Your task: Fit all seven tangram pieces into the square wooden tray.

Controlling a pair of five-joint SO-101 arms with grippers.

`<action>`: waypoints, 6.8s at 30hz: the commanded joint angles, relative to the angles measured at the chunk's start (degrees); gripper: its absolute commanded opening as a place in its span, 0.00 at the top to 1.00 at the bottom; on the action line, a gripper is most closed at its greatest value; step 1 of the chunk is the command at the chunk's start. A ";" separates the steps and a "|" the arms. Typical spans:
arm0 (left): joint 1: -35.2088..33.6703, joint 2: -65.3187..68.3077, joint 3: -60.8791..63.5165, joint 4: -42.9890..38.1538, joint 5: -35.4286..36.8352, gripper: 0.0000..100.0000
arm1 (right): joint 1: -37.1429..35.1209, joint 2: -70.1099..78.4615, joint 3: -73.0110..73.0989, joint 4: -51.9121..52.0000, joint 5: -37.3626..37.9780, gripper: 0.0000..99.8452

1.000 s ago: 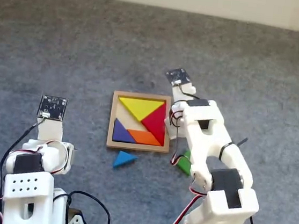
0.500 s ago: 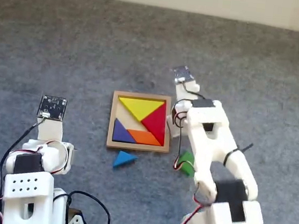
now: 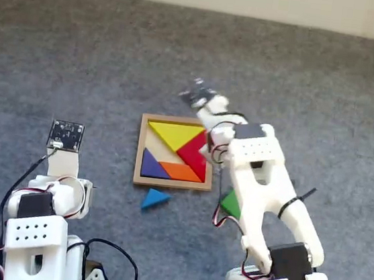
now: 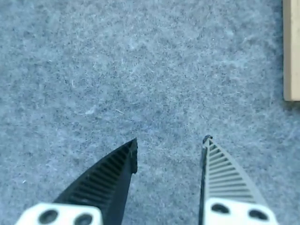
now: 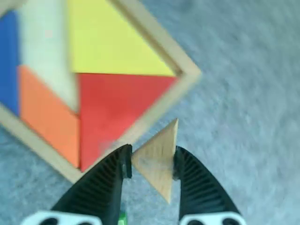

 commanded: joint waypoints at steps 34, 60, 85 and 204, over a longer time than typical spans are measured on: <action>-0.75 -0.57 -0.31 -0.88 -0.62 0.78 | -17.98 -2.86 -1.54 0.22 7.65 0.95; -0.75 -0.57 -0.22 -0.88 -0.62 0.78 | -13.85 -2.86 -1.01 -9.63 -68.92 0.95; -0.75 -0.57 -0.22 -0.88 -0.62 0.78 | -16.48 -2.77 4.18 -10.33 -112.00 0.95; -0.84 -0.57 -0.13 -0.88 -0.62 0.78 | -16.48 -0.04 8.57 -28.88 -70.07 0.99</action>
